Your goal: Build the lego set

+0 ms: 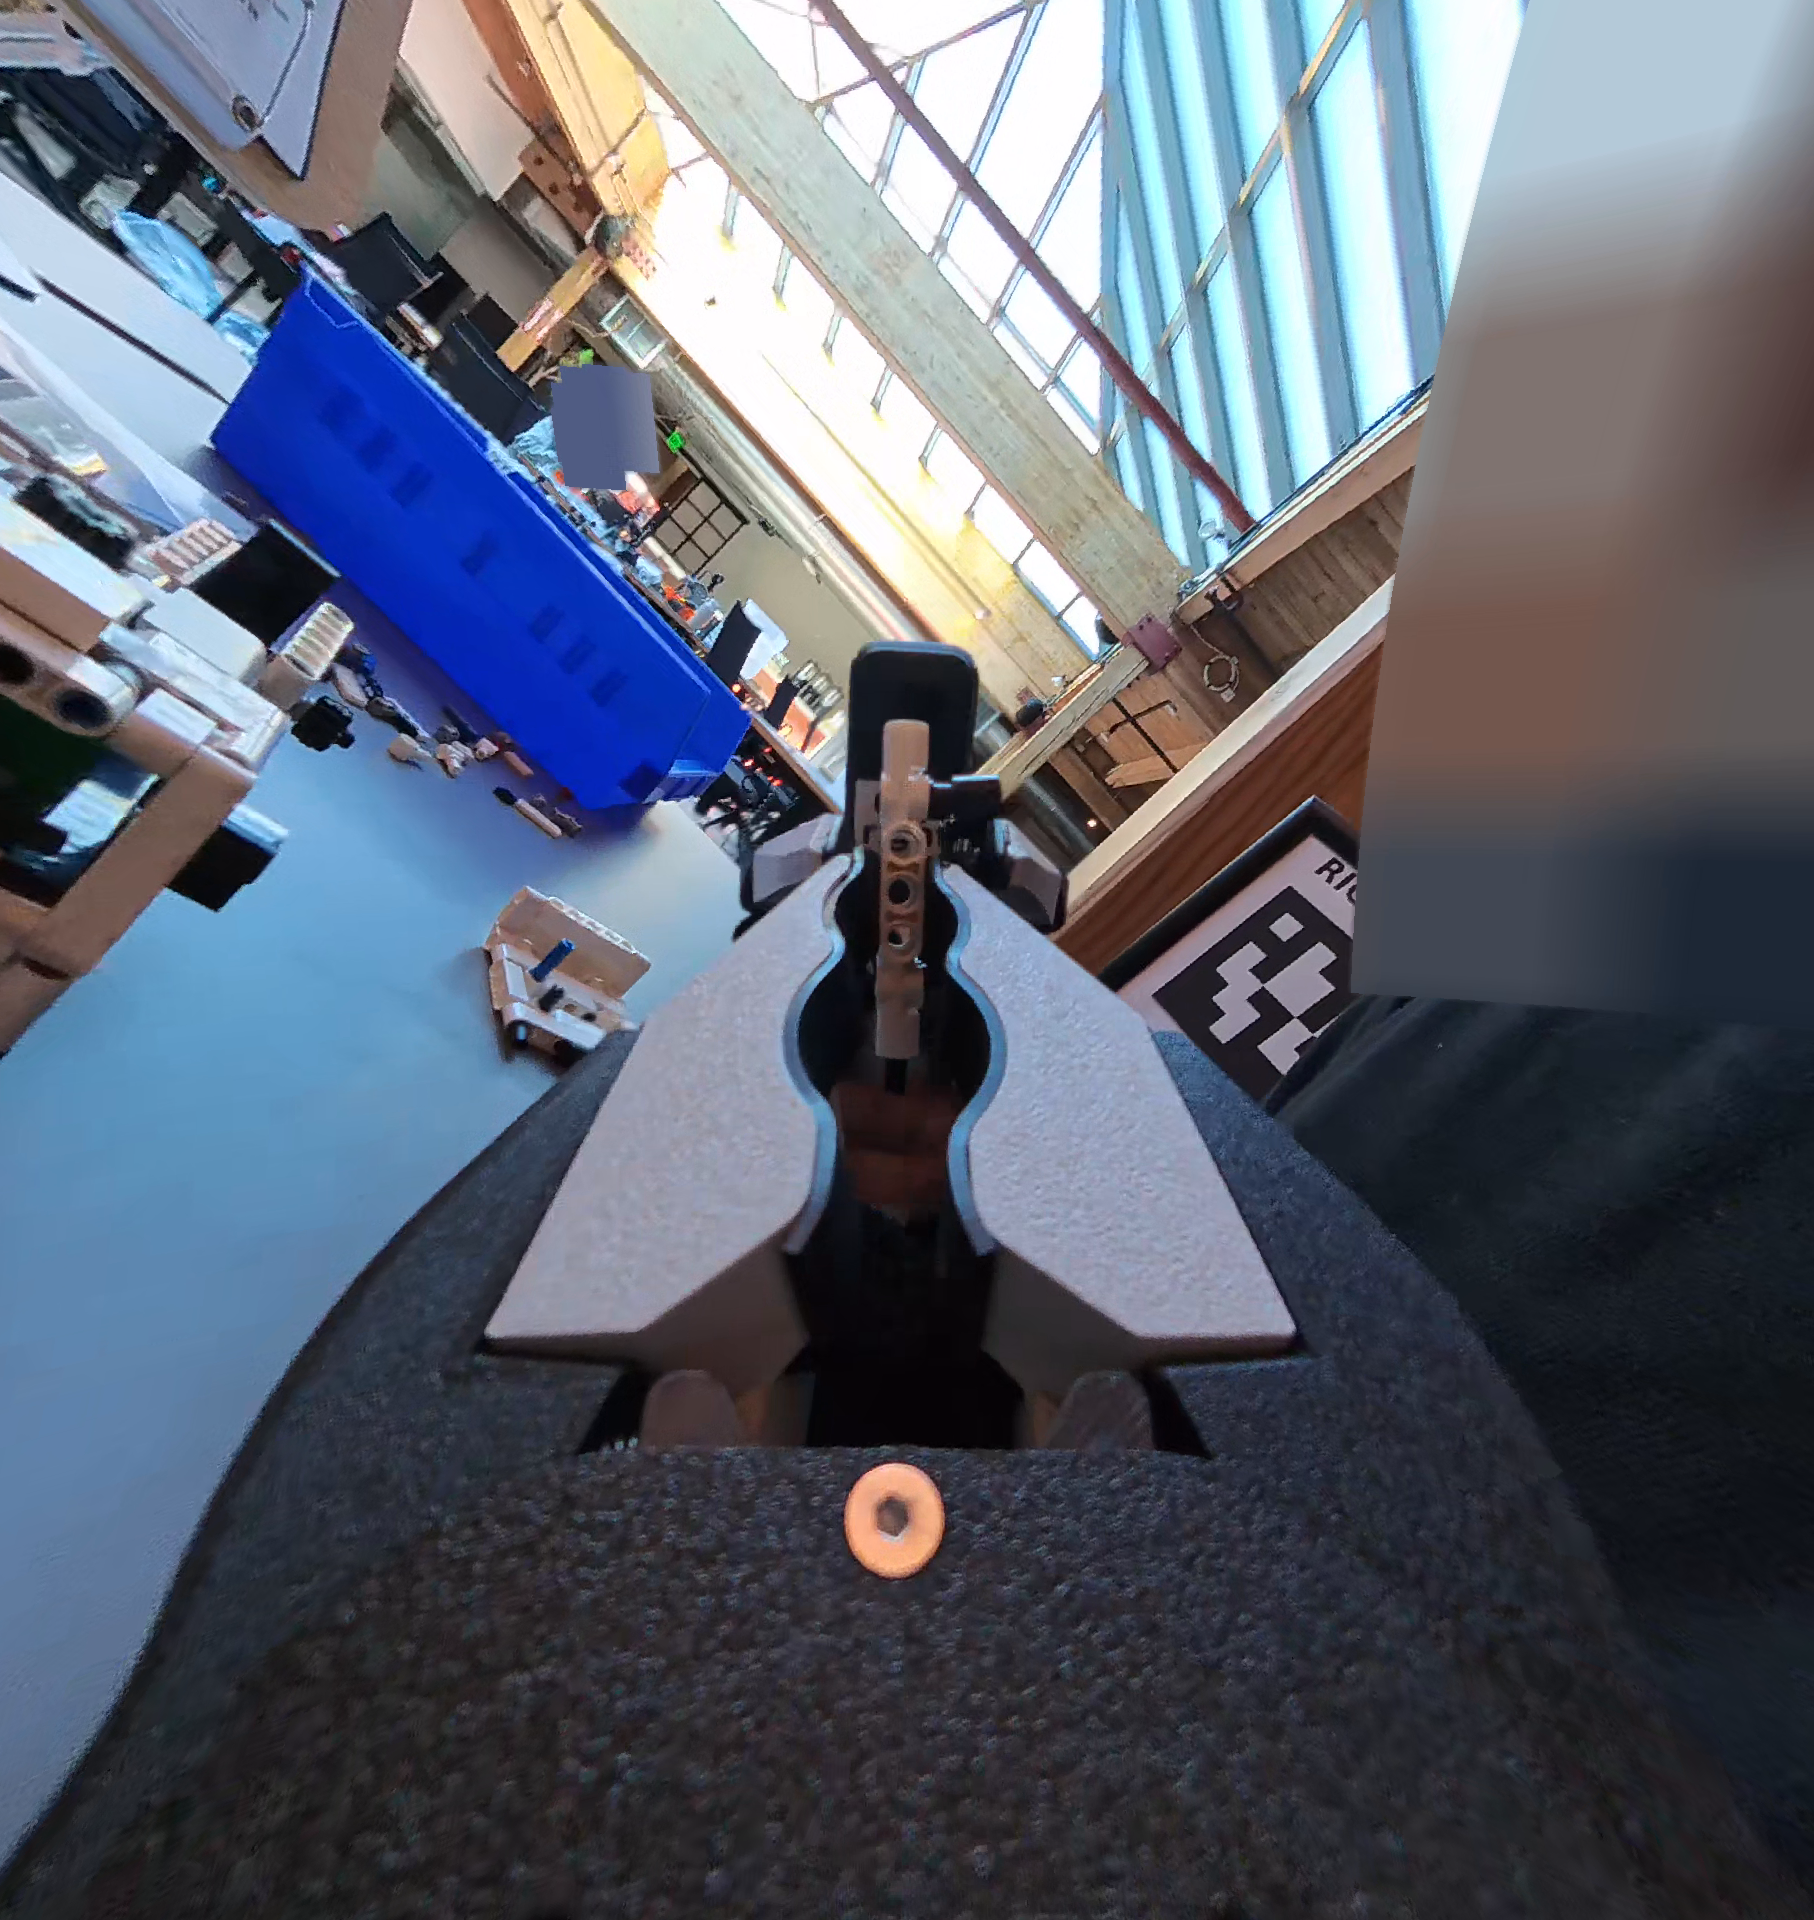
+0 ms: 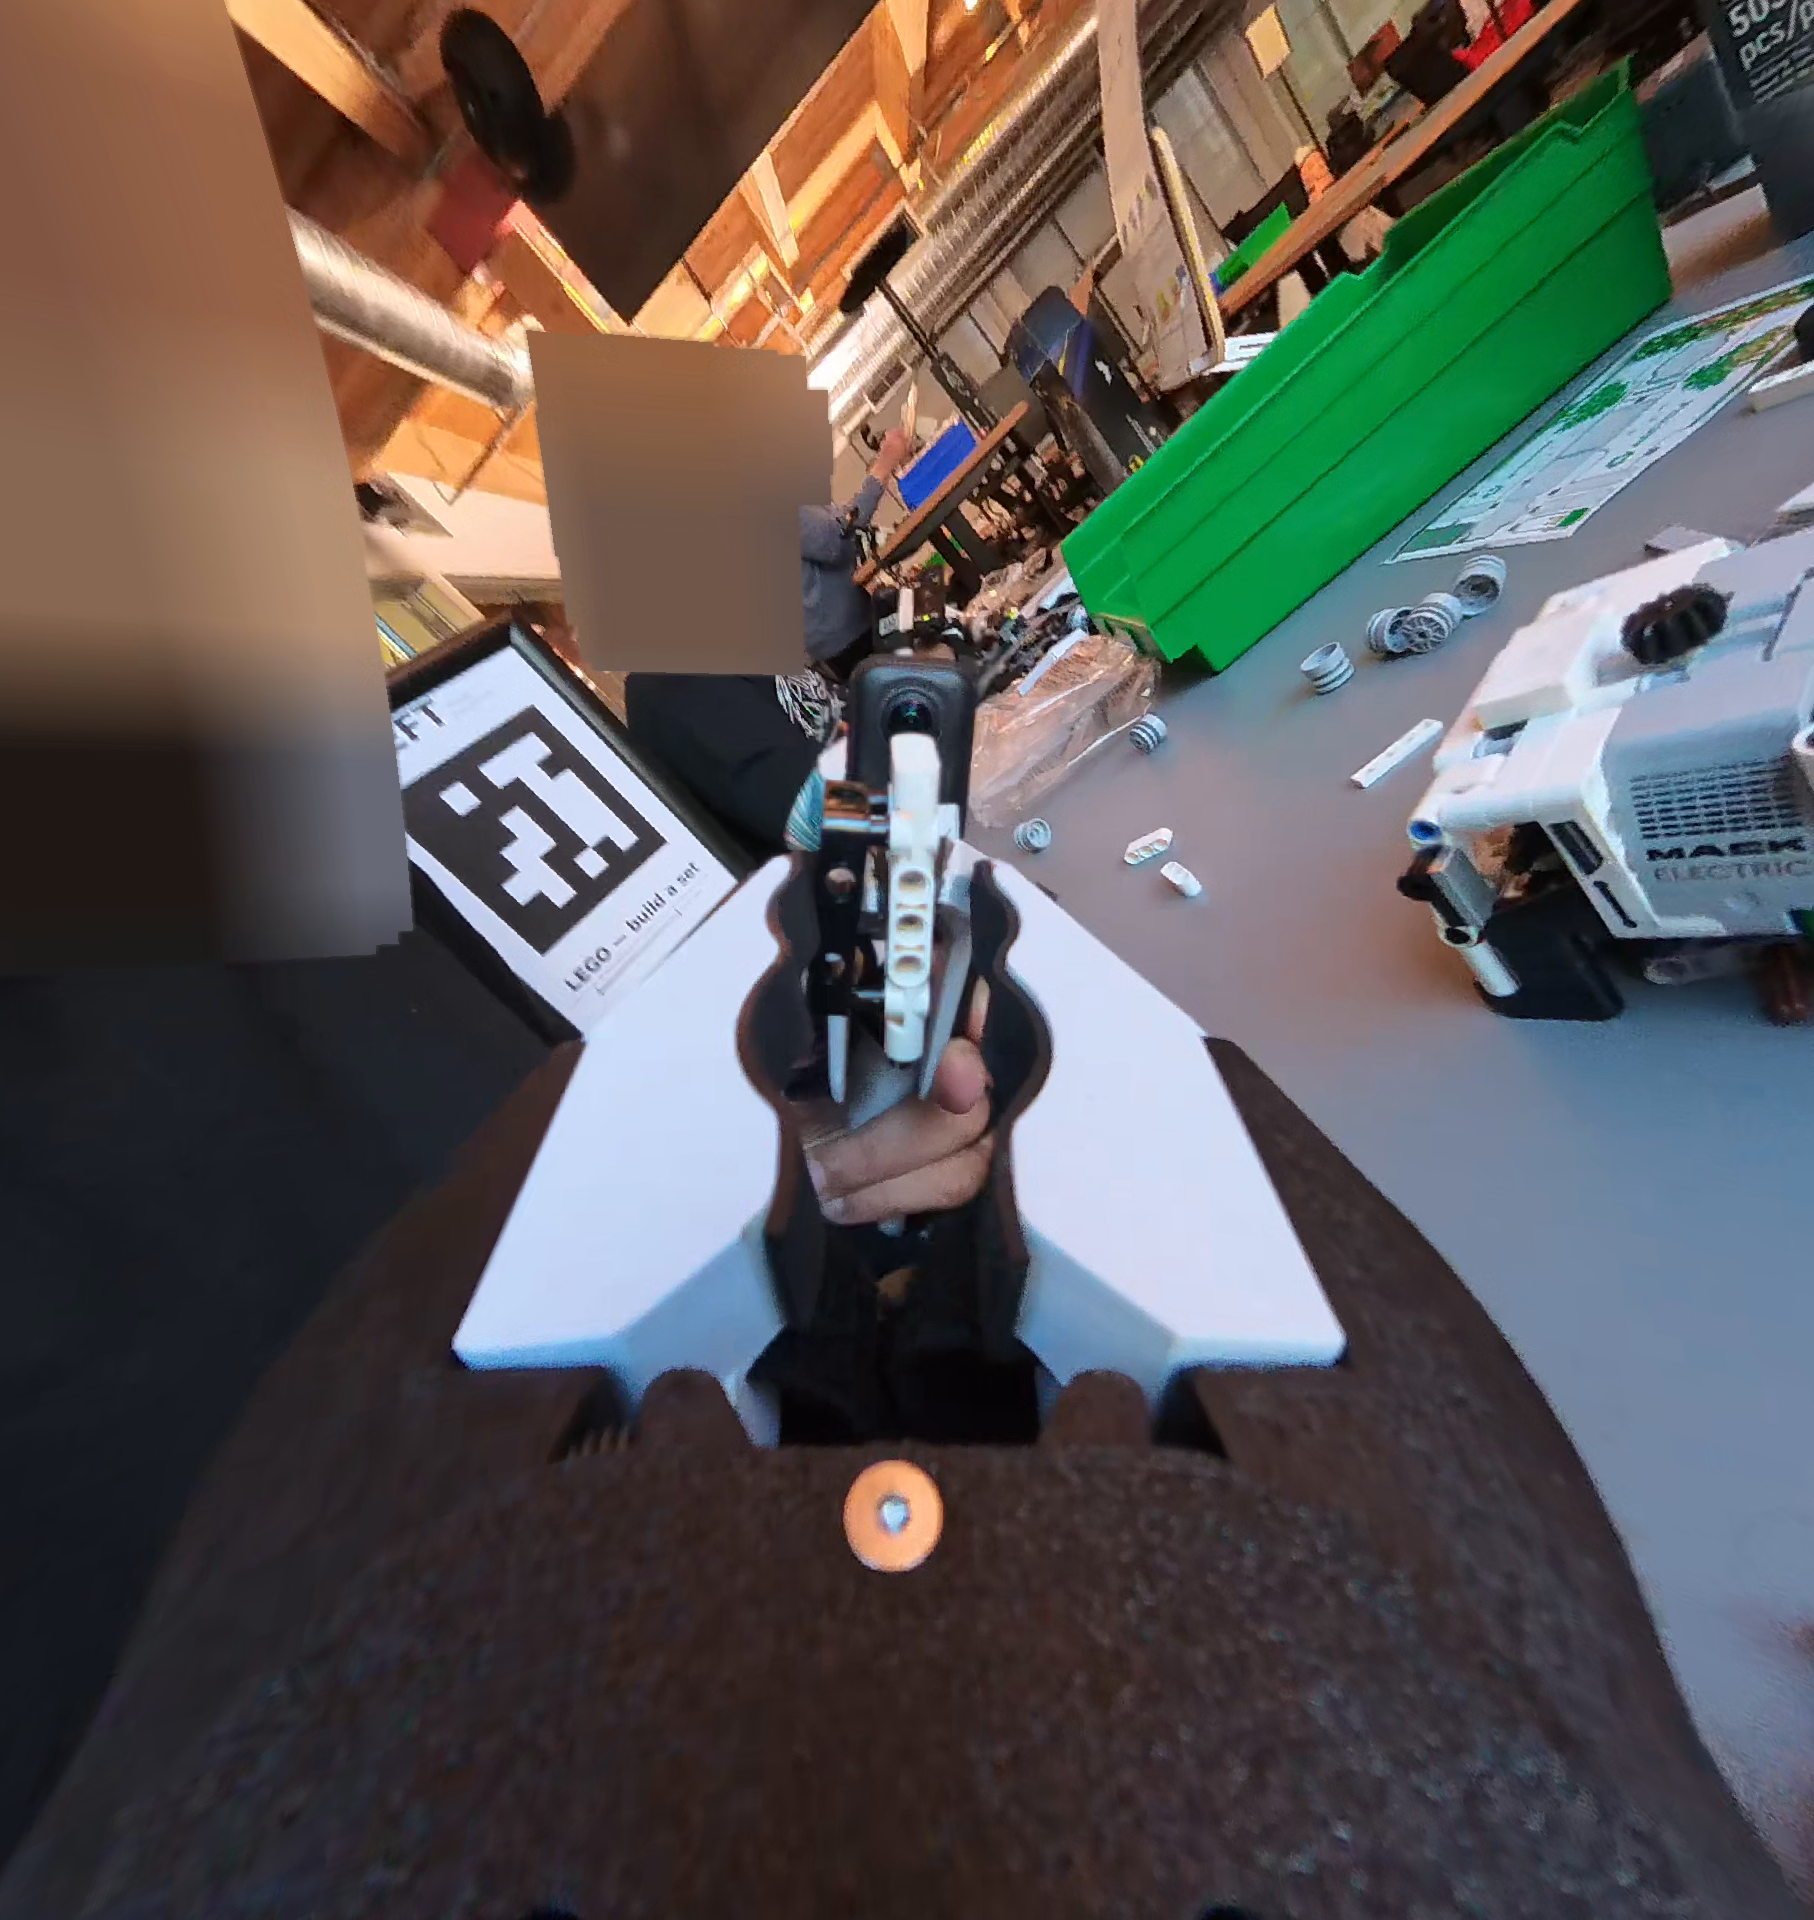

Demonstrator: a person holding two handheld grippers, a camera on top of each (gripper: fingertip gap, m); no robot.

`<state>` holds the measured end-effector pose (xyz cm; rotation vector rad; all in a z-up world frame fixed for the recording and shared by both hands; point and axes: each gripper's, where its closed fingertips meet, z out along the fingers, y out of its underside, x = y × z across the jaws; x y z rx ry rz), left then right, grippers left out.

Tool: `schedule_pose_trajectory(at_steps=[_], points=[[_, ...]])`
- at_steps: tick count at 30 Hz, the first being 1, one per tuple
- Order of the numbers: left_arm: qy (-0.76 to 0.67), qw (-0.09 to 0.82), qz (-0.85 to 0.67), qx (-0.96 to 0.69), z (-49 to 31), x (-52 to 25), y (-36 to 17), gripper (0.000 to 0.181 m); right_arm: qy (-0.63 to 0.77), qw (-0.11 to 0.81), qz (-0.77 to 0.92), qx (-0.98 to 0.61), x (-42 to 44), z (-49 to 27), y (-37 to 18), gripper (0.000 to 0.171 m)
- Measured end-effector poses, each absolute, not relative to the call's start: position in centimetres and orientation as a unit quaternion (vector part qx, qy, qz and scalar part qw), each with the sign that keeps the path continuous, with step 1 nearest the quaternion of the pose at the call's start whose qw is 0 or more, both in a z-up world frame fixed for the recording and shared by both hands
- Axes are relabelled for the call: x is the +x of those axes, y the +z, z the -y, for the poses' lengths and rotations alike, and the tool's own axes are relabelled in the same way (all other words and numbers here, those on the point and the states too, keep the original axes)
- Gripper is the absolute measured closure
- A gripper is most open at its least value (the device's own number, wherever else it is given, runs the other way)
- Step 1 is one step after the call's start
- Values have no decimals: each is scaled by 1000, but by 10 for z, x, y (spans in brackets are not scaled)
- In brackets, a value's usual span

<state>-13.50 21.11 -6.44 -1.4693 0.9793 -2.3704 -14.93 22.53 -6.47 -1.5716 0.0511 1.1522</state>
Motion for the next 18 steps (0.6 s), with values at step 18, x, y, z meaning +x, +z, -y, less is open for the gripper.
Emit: schedule_pose_trajectory(at_steps=[18], points=[[-815, 79, -272, -505, -219, -125, -65, 175, 551, 515, -37, -655, -158, -222, -75, 147]])
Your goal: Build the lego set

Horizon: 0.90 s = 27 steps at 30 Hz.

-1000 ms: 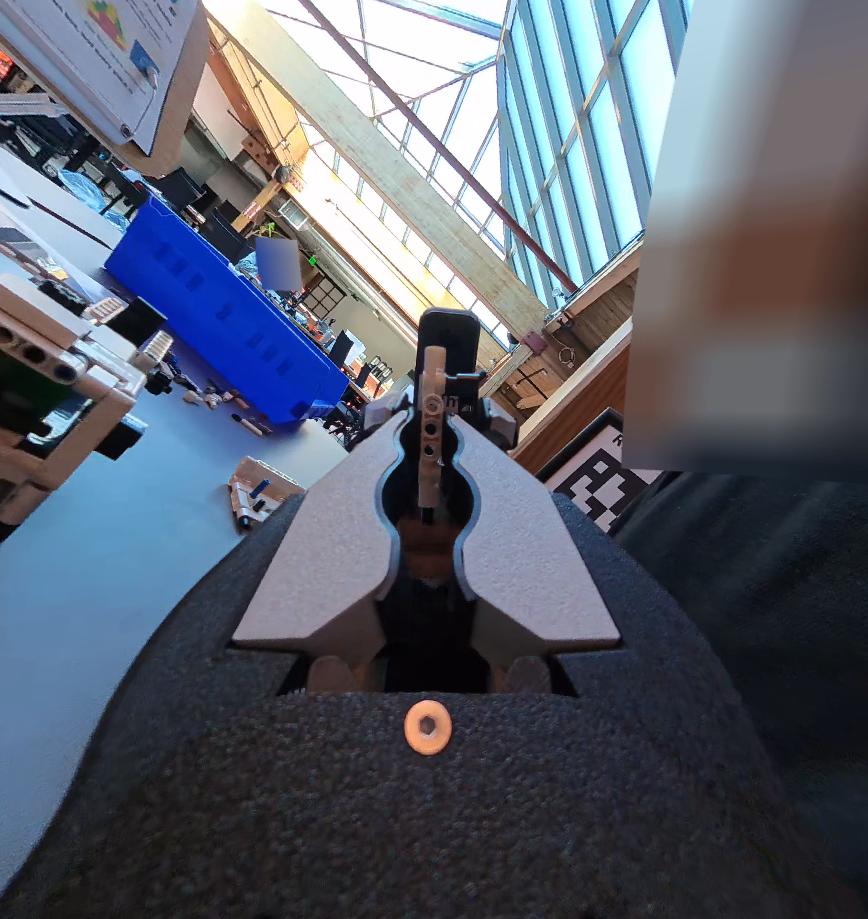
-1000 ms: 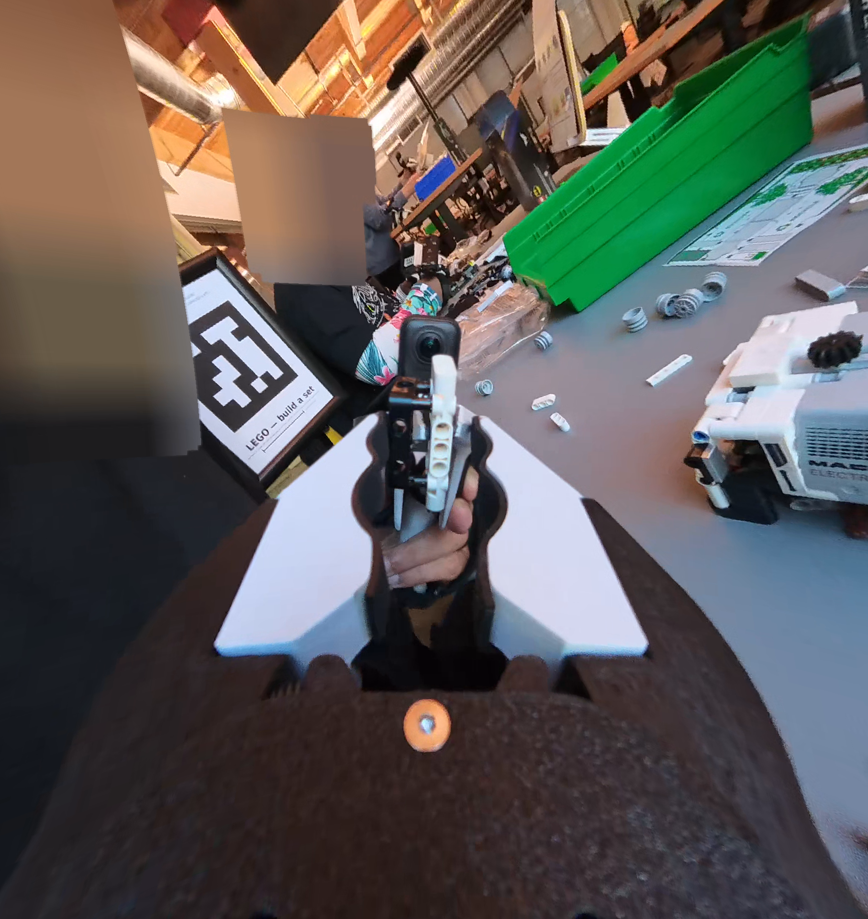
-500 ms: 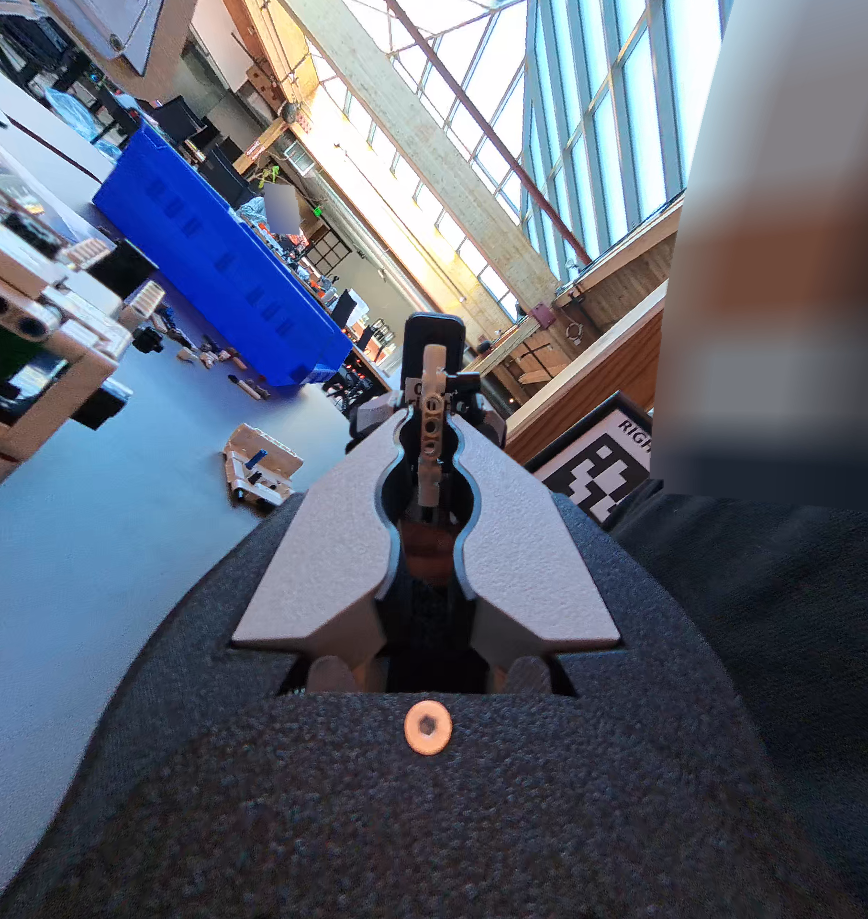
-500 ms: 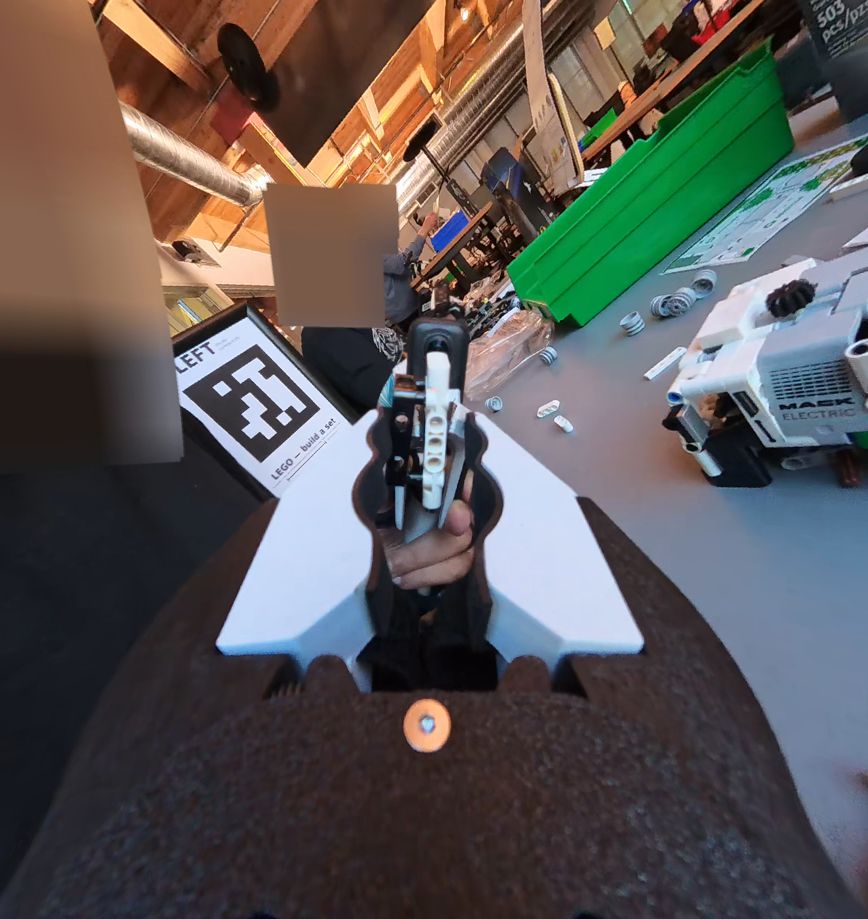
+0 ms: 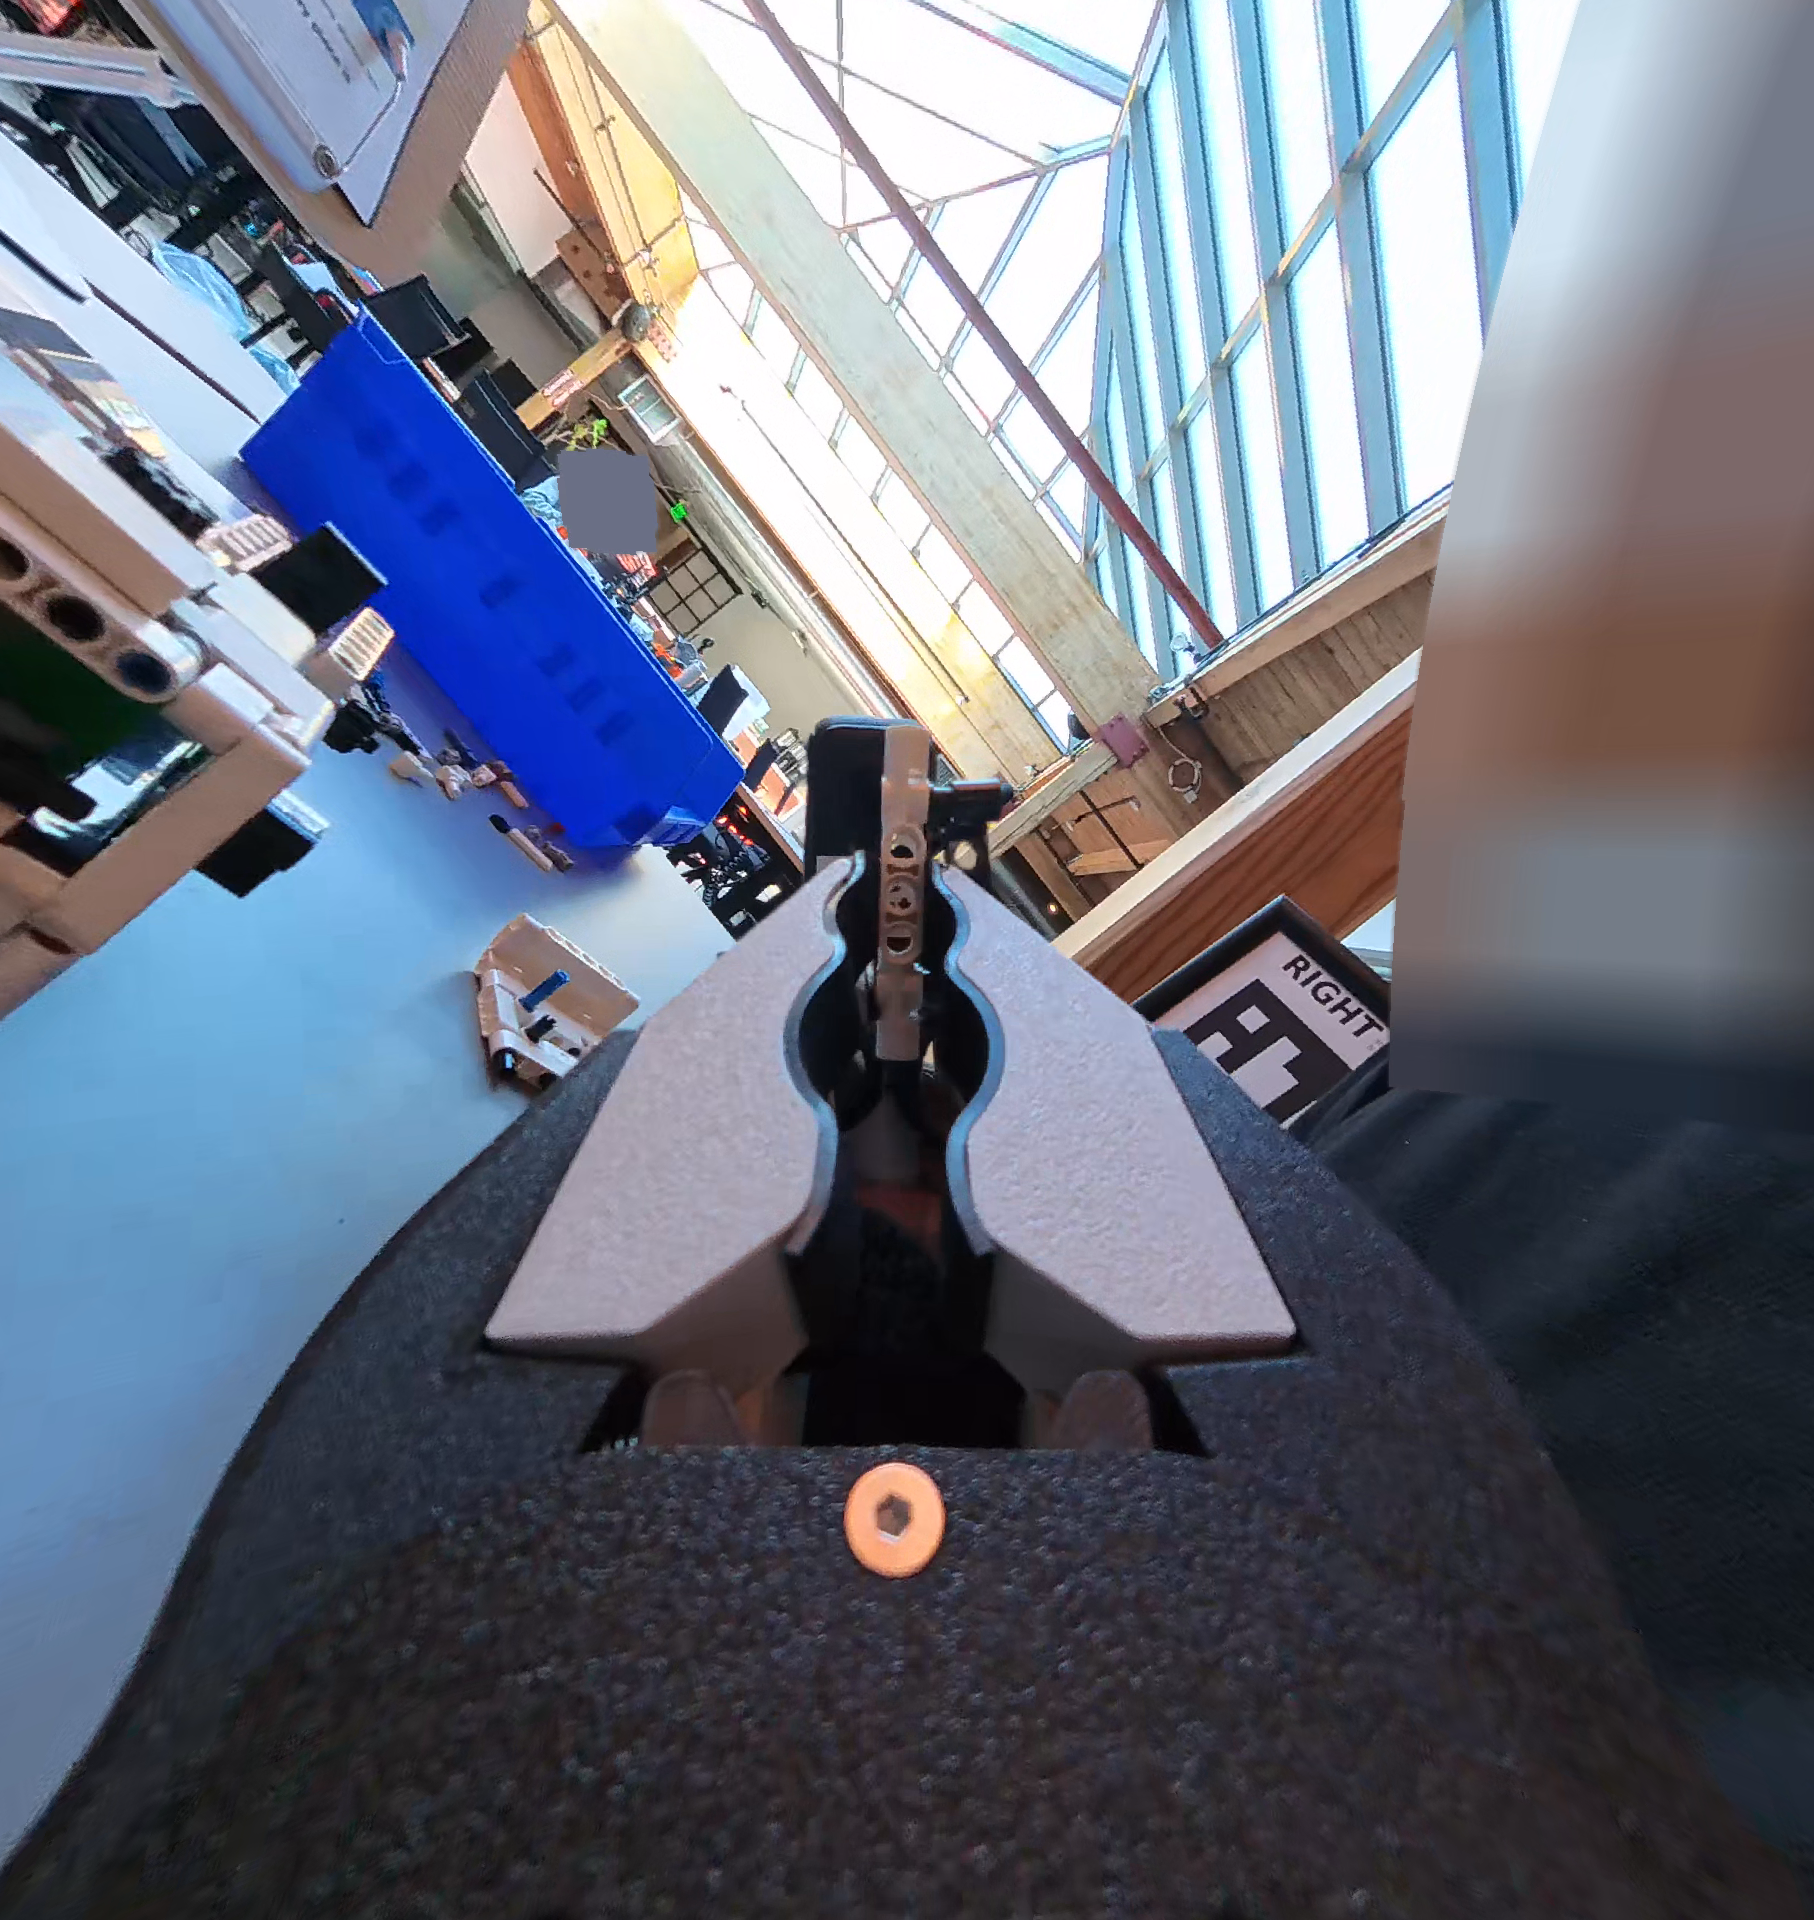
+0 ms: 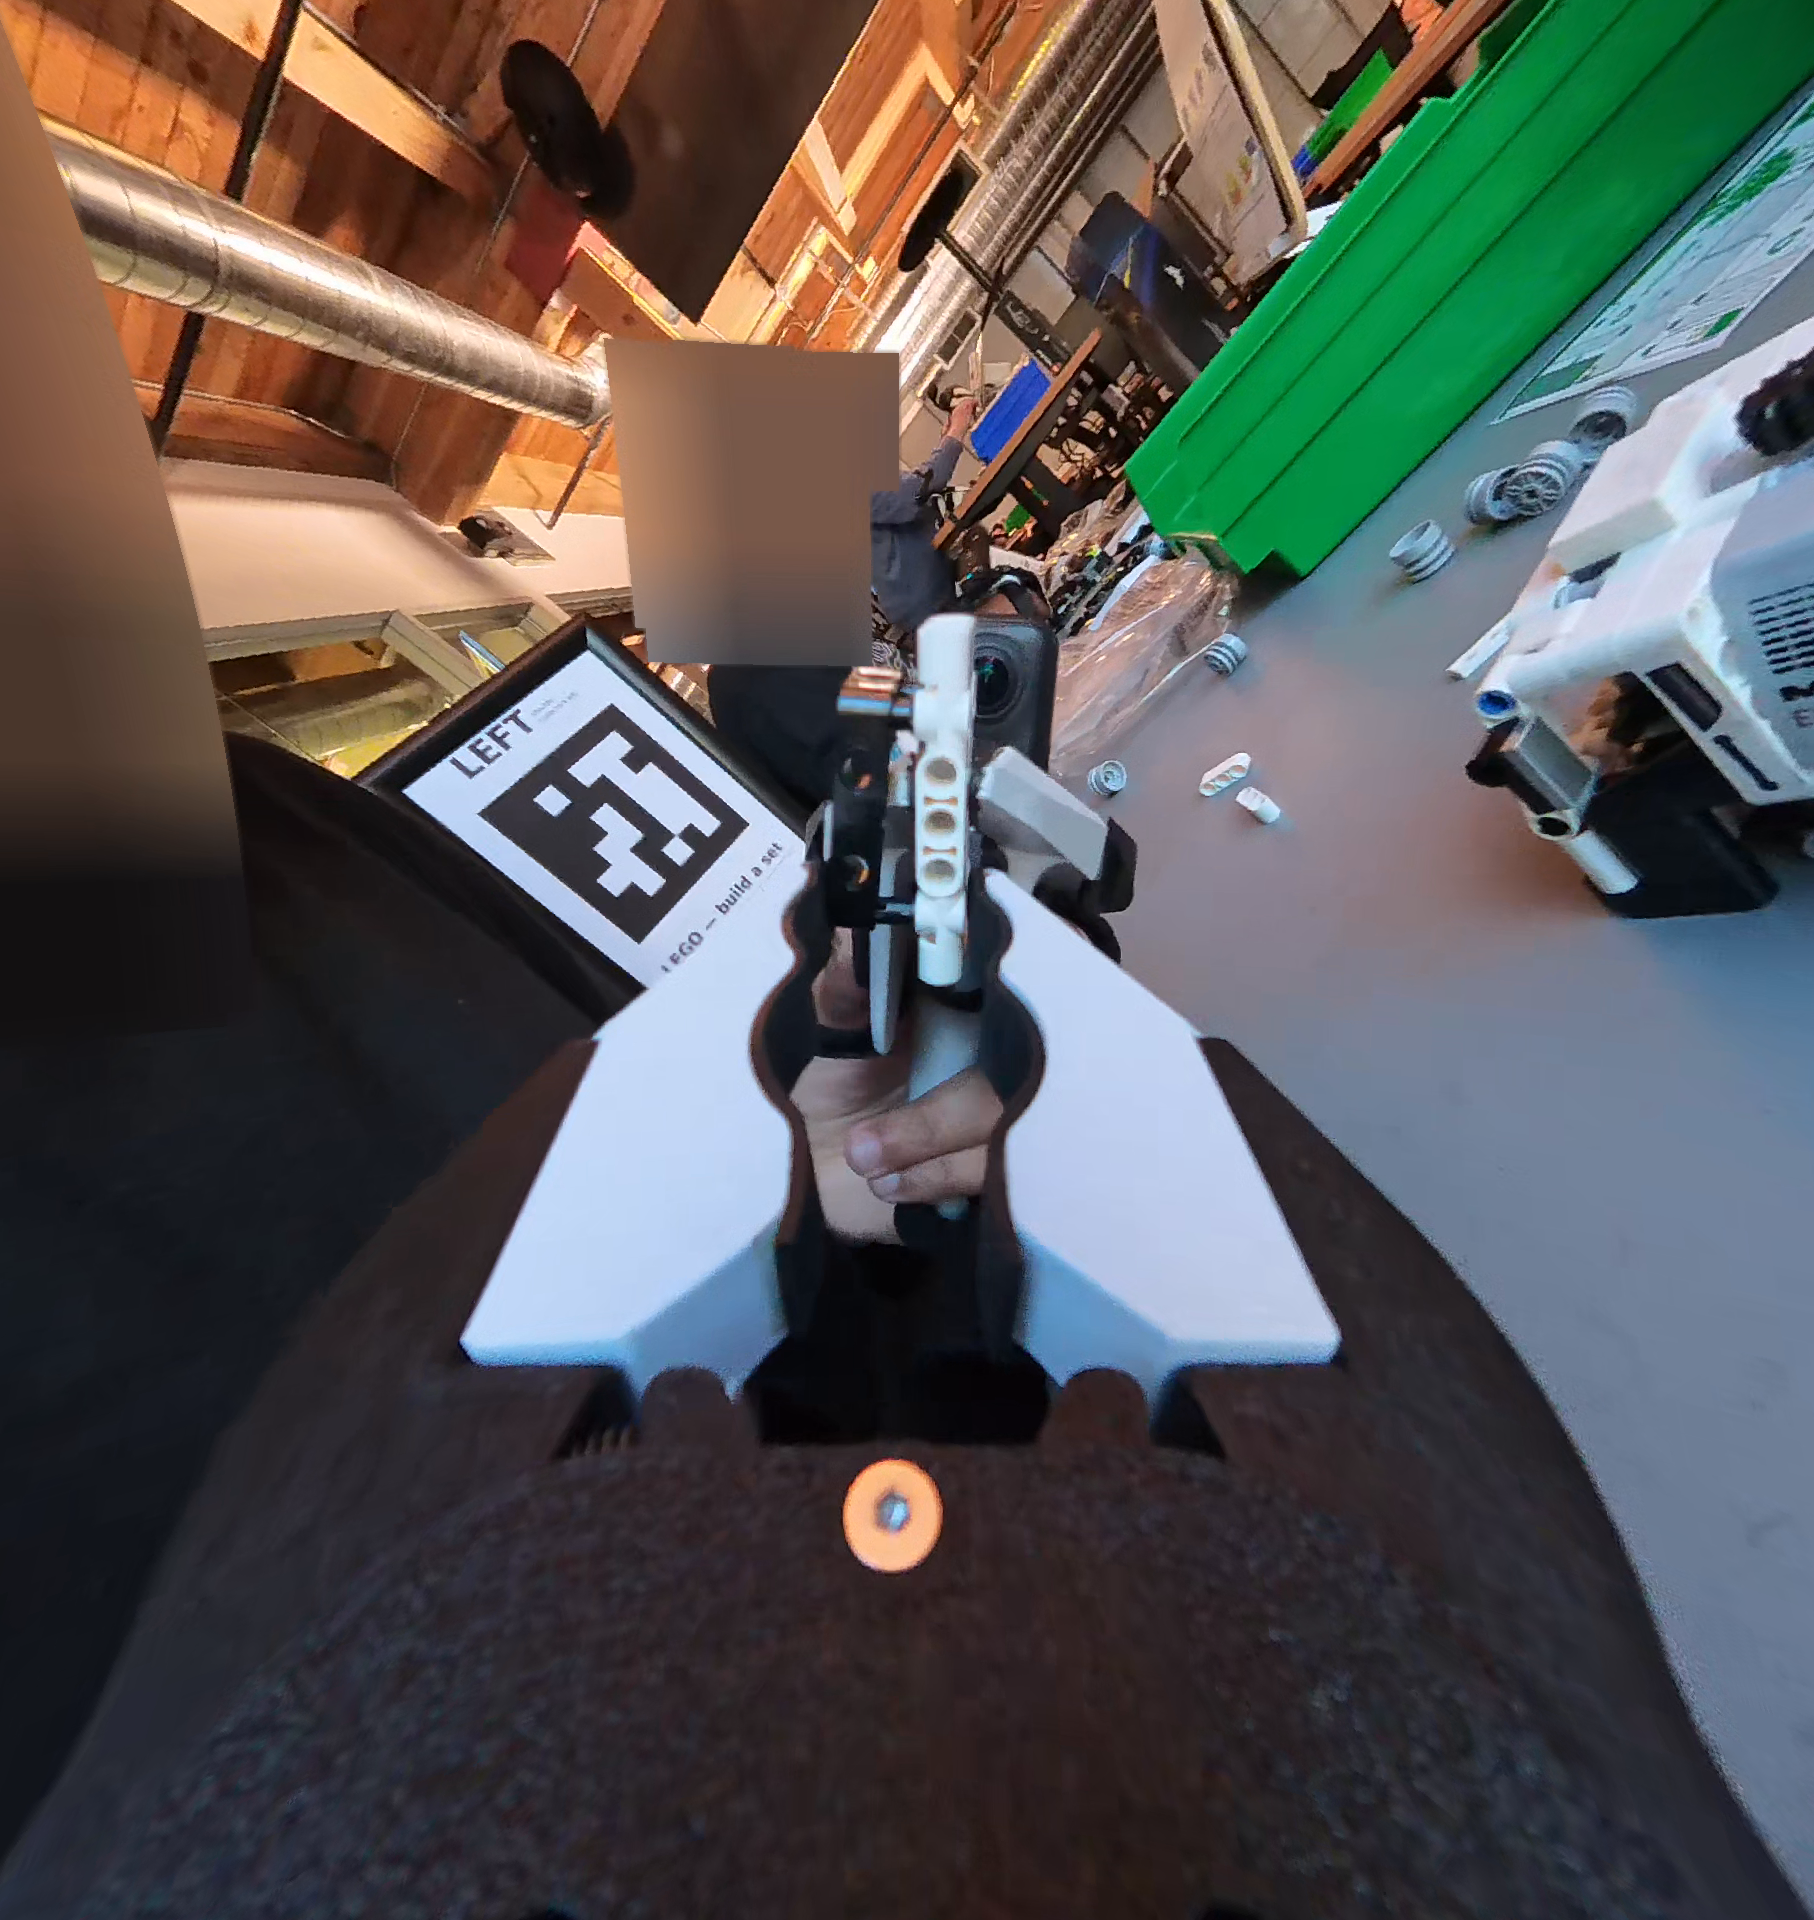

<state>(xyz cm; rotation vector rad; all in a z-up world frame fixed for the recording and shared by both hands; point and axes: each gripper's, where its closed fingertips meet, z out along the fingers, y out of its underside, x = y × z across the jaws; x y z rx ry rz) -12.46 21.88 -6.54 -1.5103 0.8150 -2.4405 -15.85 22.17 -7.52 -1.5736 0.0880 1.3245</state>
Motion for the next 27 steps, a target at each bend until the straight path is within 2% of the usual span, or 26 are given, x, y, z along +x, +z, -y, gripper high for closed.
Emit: schedule_pose_trajectory(at_steps=[4, 12, 14, 19, 21, 27], points=[[-808, 84, -273, -515, -216, -125, -69, 175, 507, 525, -10, -683, -159, -220, -83, 151], [-797, 83, -287, -524, -215, -123, -72, 175, 521, 514, -15, -681, -157, -219, -83, 151], [-792, 79, -292, -530, -217, -124, -74, 175, 529, 529, -30, -663, -147, -219, -75, 137], [-781, 77, -306, -539, -217, -126, -78, 176, 516, 542, -32, -663, -137, -220, -71, 134], [-783, 72, -313, -532, -213, -127, -76, 175, 514, 538, -35, -668, -137, -221, -75, 141], [-787, 77, -304, -532, -211, -128, -76, 175, 520, 553, -27, -651, -139, -218, -75, 145]])
